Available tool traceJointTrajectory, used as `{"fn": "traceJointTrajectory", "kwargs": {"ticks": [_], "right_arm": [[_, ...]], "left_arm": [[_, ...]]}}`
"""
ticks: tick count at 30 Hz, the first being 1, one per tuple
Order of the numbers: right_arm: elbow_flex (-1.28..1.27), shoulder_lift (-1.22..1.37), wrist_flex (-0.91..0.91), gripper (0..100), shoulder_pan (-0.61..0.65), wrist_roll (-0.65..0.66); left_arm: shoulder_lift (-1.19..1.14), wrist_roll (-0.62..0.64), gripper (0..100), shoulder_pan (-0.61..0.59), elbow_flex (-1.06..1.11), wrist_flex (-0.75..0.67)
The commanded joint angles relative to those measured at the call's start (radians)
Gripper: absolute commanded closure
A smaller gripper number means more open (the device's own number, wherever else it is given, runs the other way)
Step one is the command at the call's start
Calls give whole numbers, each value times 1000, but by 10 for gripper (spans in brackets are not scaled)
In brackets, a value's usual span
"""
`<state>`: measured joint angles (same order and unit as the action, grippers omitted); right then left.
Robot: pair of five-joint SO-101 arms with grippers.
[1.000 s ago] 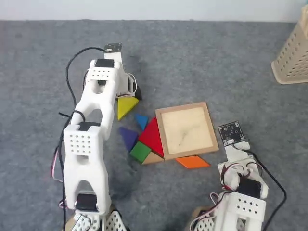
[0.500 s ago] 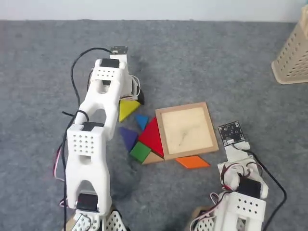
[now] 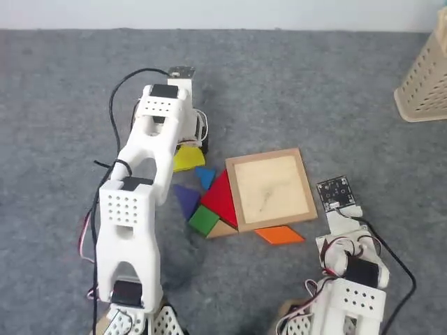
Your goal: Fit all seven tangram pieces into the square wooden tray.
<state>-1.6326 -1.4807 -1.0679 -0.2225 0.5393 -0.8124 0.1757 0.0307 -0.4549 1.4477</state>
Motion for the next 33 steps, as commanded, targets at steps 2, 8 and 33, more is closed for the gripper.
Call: {"fn": "traceJointTrajectory", "kwargs": {"ticks": [2, 8, 33], "right_arm": [[9, -15, -13, 989, -7, 20], [9, -15, -13, 989, -7, 21], [9, -15, -12, 989, -8, 21]], "left_arm": [[34, -20, 806, 12, -31, 61], [212, -87, 818, 48, 44, 86], [276, -718, 739, -20, 354, -181]]}}
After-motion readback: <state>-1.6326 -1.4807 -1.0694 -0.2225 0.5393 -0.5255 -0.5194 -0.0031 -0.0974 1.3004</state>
